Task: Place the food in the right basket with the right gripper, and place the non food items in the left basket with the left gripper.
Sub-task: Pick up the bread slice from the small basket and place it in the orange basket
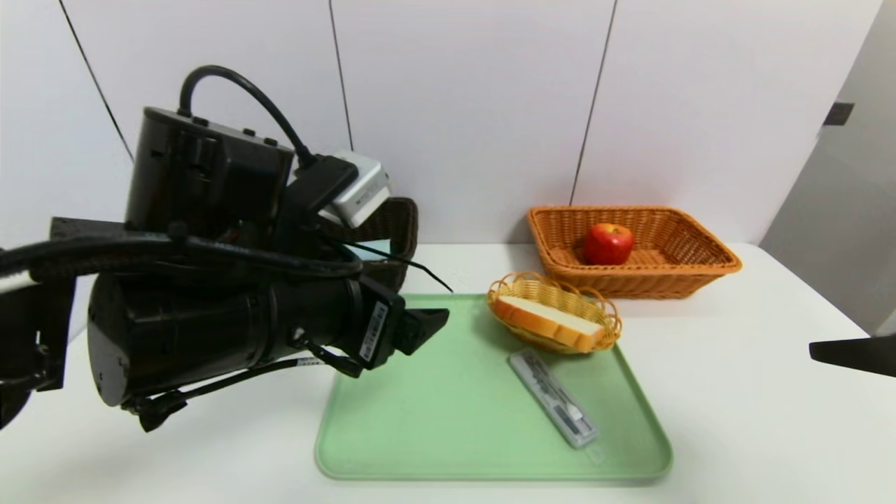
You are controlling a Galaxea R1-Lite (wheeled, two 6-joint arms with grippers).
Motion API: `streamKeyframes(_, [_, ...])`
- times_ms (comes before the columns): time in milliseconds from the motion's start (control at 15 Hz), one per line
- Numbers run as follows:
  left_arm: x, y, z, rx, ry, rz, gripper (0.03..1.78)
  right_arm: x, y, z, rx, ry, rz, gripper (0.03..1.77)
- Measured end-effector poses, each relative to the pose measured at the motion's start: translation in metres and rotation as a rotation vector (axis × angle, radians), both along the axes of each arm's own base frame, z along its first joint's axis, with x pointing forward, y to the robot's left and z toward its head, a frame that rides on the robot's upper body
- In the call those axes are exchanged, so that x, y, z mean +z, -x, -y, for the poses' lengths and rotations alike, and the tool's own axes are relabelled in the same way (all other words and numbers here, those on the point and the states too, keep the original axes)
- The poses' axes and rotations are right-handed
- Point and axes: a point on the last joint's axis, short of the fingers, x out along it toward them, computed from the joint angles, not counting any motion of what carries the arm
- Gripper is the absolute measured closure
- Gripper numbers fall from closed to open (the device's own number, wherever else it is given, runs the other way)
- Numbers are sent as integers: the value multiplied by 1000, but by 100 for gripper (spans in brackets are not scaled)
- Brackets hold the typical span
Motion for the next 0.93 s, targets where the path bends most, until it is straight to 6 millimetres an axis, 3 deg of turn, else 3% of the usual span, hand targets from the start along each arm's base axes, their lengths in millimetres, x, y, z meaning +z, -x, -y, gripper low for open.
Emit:
streamKeyframes(467, [-16, -1, 20, -15, -53, -28, 12, -1, -6, -3, 22, 17, -8, 10])
streamKeyframes(933, [-15, 7, 18, -38, -62, -18, 12, -1, -43, -29, 257, 170, 76, 10])
